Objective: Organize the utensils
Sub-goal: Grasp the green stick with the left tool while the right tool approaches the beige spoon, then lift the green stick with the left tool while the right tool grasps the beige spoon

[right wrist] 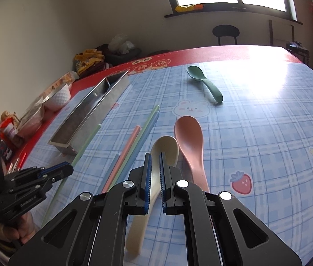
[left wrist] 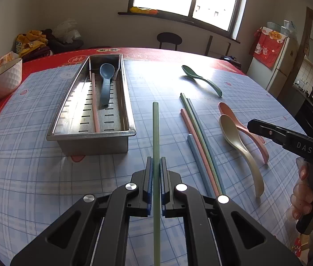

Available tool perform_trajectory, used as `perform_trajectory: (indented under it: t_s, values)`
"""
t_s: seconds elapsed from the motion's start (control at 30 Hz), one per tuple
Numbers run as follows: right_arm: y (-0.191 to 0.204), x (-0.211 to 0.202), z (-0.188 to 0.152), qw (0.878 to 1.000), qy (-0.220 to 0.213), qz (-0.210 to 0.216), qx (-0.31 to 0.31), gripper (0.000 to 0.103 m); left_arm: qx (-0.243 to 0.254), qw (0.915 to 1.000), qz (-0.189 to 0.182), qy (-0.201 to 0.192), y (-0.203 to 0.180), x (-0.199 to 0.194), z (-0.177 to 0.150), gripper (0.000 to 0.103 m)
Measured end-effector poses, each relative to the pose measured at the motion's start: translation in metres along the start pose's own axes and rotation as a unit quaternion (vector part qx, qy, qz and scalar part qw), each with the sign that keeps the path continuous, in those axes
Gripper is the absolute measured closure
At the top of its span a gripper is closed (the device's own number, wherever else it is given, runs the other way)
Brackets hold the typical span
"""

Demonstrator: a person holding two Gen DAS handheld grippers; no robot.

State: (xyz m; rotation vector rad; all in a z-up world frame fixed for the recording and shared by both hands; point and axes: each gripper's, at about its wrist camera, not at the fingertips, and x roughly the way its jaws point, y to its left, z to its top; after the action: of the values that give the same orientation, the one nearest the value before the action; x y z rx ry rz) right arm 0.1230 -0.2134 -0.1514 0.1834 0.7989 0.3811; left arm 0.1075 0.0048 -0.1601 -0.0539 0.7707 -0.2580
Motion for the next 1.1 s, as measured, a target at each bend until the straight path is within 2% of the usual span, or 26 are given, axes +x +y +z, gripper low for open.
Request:
perform_trajectory:
  t_s: [0.13, 0.17, 0.2, 0.23, 0.6, 0.77, 0.97, 1.03, 1.1]
  values:
    - [0.002, -0.003, -0.010, 1.000, 0.028, 0.004, 0.001, 0.092, 0.000, 0.9999, -0.006, -0.015, 0.000, -0.006, -0.001, 0.097]
    - [0.003, -0.002, -0.013, 0.999, 0.036, 0.005, 0.003, 0.088, -0.002, 0.9998, -0.008, -0.017, 0.002, -0.007, -0.001, 0.097]
    - [0.004, -0.002, -0.016, 0.999, 0.041, 0.008, 0.006, 0.076, -0.005, 0.9997, -0.010, -0.019, 0.003, -0.008, -0.001, 0.097]
    - [0.005, -0.002, -0.019, 0.999, 0.044, 0.009, 0.008, 0.071, -0.007, 0.9997, -0.013, -0.021, 0.003, -0.008, -0.001, 0.097]
    - [0.007, 0.015, -0.024, 0.997, 0.070, -0.013, 0.020, 0.071, -0.004, 0.9992, -0.017, -0.037, 0.002, -0.015, -0.004, 0.097]
    - [0.012, 0.022, -0.025, 0.996, 0.081, -0.028, 0.005, 0.073, -0.008, 0.9991, -0.019, -0.037, 0.004, -0.015, -0.004, 0.097]
    - [0.013, 0.023, -0.026, 0.996, 0.080, -0.033, 0.001, 0.082, -0.008, 0.9991, -0.020, -0.037, 0.004, -0.015, -0.004, 0.097]
    - [0.013, 0.024, -0.026, 0.996, 0.081, -0.029, -0.001, 0.089, -0.009, 0.9991, -0.020, -0.036, 0.004, -0.015, -0.003, 0.097]
    - [0.013, 0.024, -0.026, 0.996, 0.079, -0.027, 0.001, 0.089, -0.010, 0.9991, -0.021, -0.035, 0.005, -0.014, -0.003, 0.097]
